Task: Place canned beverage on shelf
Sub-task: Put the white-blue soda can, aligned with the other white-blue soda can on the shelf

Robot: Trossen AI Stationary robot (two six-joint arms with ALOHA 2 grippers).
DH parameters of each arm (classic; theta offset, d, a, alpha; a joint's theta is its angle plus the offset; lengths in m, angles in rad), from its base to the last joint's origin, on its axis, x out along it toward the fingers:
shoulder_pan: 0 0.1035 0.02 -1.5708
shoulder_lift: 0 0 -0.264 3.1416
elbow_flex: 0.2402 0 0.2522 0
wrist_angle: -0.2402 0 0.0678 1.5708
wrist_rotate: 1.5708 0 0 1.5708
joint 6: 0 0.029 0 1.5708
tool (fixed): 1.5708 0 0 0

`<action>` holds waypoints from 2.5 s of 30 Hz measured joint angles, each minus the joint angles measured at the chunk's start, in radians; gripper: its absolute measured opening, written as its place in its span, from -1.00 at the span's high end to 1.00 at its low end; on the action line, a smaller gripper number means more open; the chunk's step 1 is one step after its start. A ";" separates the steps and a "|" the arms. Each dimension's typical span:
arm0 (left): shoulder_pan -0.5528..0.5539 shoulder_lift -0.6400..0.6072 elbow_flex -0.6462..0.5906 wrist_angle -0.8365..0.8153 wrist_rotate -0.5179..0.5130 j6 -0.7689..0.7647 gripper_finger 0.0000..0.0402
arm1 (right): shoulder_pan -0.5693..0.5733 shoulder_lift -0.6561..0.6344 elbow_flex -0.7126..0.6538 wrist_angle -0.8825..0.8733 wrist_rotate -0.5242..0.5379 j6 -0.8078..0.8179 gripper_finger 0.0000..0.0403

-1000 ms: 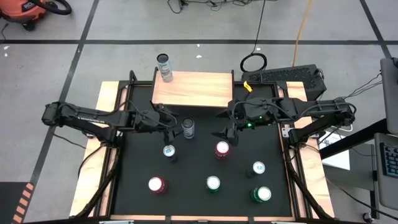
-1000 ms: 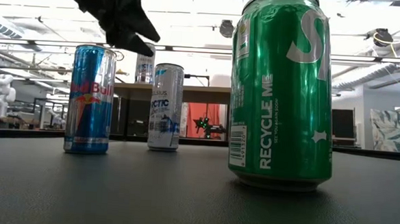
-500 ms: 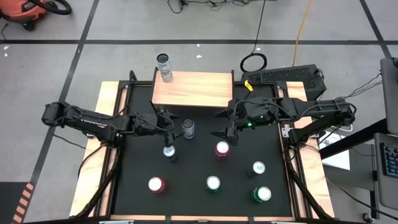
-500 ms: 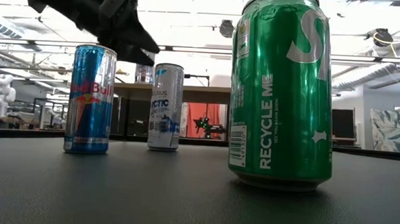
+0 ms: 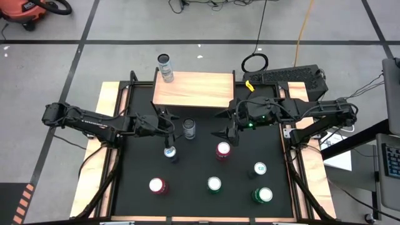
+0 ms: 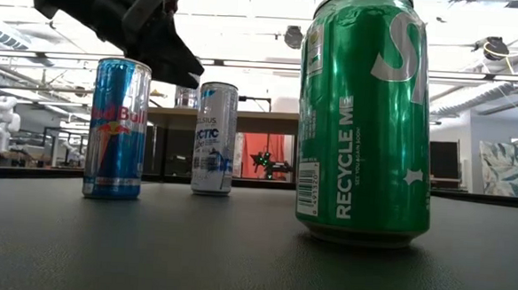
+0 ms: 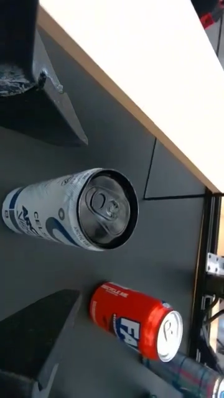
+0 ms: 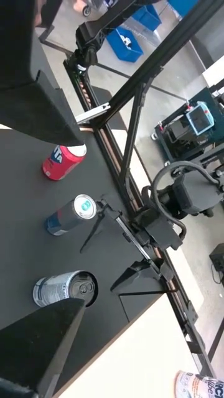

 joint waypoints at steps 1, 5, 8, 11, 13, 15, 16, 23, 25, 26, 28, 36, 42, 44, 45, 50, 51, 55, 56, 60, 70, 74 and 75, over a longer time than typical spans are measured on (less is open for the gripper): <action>0.000 0.000 0.000 0.000 0.000 0.005 -0.96 | 0.000 0.000 0.000 0.000 0.000 0.005 -0.99; 0.008 0.000 -0.021 0.000 0.009 0.037 -0.96 | 0.000 0.000 0.000 0.000 0.000 0.012 -0.99; 0.025 0.000 -0.030 0.007 0.053 0.041 -0.96 | 0.000 0.001 0.000 0.000 0.000 0.012 -0.99; 0.042 0.000 -0.041 0.013 0.067 0.042 -0.96 | 0.000 0.004 0.000 0.003 0.000 0.012 -0.99; 0.057 0.001 -0.057 0.043 0.086 0.042 -0.96 | 0.000 0.014 0.000 0.010 0.000 0.012 -0.99; 0.069 0.001 -0.075 0.096 0.110 0.039 -0.96 | 0.000 0.021 0.000 0.012 0.000 0.012 -0.99; 0.072 0.001 -0.082 0.114 0.116 0.035 -0.96 | 0.000 0.027 0.000 0.012 0.000 0.013 -0.99; 0.104 0.001 -0.095 0.141 0.174 0.064 -0.96 | 0.006 0.053 0.000 0.056 -0.004 0.011 -0.99; 0.117 0.015 -0.095 0.155 0.193 0.068 -0.96 | 0.006 0.053 0.000 0.061 -0.004 0.012 -0.99; 0.125 0.021 -0.095 0.159 0.203 0.068 -0.96 | 0.006 0.053 0.000 0.062 -0.004 0.011 -0.99; 0.136 0.036 -0.095 0.187 0.239 0.068 -0.96 | 0.007 0.053 0.000 0.064 -0.003 0.011 -0.99; 0.145 0.121 -0.094 0.298 0.267 0.066 -0.96 | 0.006 0.053 0.000 0.065 -0.003 0.016 -0.99; 0.145 0.177 -0.094 0.372 0.269 0.065 -0.96 | 0.006 0.053 0.000 0.067 -0.003 0.016 -0.99; 0.145 0.195 -0.094 0.408 0.269 0.059 -0.96 | 0.007 0.053 0.000 0.067 -0.003 0.016 -0.99; 0.145 0.200 -0.094 0.417 0.269 0.058 -0.96 | 0.007 0.053 0.000 0.067 -0.004 0.016 -0.99; 0.145 0.229 -0.094 0.438 0.269 0.059 -0.96 | 0.006 0.053 0.000 0.067 -0.003 0.016 -0.99; 0.145 0.237 -0.094 0.441 0.269 0.059 -0.96 | 0.006 0.053 0.000 0.067 -0.003 0.016 -0.99; 0.145 0.275 -0.094 0.490 0.261 0.058 -0.96 | 0.006 0.053 0.000 0.066 -0.004 0.016 -0.99; 0.145 0.282 -0.094 0.503 0.257 0.058 -0.96 | 0.006 0.053 0.000 0.066 -0.004 0.016 -0.99; 0.146 0.299 -0.094 0.532 0.229 0.058 -0.96 | 0.006 0.053 0.000 0.066 -0.004 0.017 -0.99; 0.147 0.297 -0.093 0.570 0.214 0.050 -0.96 | 0.007 0.053 0.000 0.066 -0.004 0.020 -0.99; 0.148 0.298 -0.093 0.569 0.208 0.032 -0.96 | 0.007 0.053 0.000 0.066 -0.004 0.018 -0.99; 0.148 0.298 -0.093 0.568 0.207 0.032 -0.96 | 0.007 0.053 0.000 0.066 -0.004 0.017 -0.99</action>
